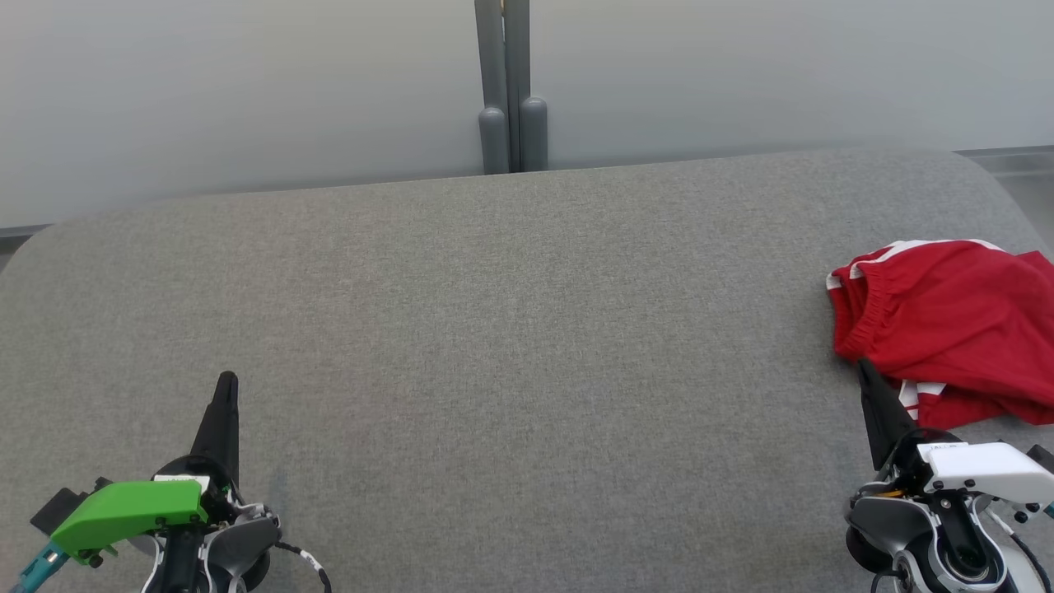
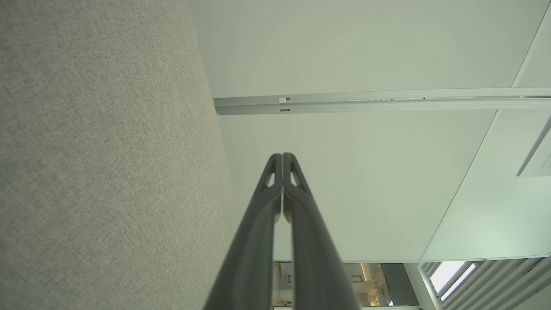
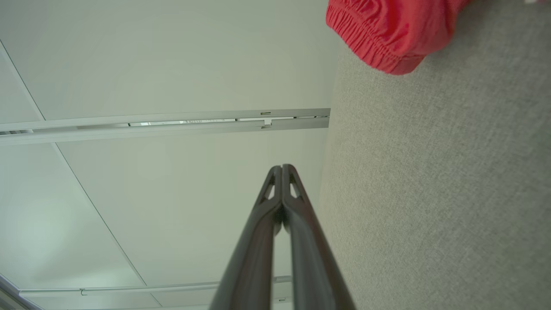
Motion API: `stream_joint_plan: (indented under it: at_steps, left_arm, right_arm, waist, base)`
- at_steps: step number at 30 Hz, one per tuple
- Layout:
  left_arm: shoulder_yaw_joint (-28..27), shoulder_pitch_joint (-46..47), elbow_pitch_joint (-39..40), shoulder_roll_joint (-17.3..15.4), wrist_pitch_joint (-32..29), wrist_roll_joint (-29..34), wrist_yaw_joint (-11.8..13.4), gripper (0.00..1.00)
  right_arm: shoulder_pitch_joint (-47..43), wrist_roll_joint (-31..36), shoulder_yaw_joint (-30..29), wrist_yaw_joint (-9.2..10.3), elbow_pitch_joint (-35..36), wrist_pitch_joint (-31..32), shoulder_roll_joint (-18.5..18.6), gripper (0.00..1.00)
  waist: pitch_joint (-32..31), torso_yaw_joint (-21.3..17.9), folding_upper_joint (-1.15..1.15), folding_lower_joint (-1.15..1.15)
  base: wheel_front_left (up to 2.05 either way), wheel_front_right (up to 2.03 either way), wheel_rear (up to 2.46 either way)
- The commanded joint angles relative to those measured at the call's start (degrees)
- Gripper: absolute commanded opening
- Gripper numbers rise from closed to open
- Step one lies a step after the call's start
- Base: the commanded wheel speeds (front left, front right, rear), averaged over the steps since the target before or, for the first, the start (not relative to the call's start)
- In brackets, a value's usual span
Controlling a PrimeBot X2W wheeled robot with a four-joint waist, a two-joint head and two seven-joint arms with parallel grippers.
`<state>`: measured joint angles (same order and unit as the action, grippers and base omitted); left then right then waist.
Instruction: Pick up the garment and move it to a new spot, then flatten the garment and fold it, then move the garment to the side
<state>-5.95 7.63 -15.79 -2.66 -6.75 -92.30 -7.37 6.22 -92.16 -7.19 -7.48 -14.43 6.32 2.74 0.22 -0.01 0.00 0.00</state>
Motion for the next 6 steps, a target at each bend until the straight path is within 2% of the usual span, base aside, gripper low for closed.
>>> stream_joint_plan:
  at_steps: [1, 6]
  left_arm:
    - [-0.2, 0.6, 0.2, -0.4, -0.1, 0.0, -0.3, 0.00]
    - [-0.2, 0.6, 0.2, -0.4, -0.1, 0.0, -0.3, 0.00]
  right_arm:
    - [0.6, -0.3, 0.0, -0.02, 0.2, 0.2, 0.3, 0.00]
    - [0.6, -0.3, 0.0, -0.02, 0.2, 0.2, 0.3, 0.00]
  waist:
    - [0.0, 0.0, 0.00, 0.00]
    - [0.0, 0.0, 0.00, 0.00]
  base:
    - [0.00, 0.00, 0.00]
    - [0.00, 0.00, 0.00]
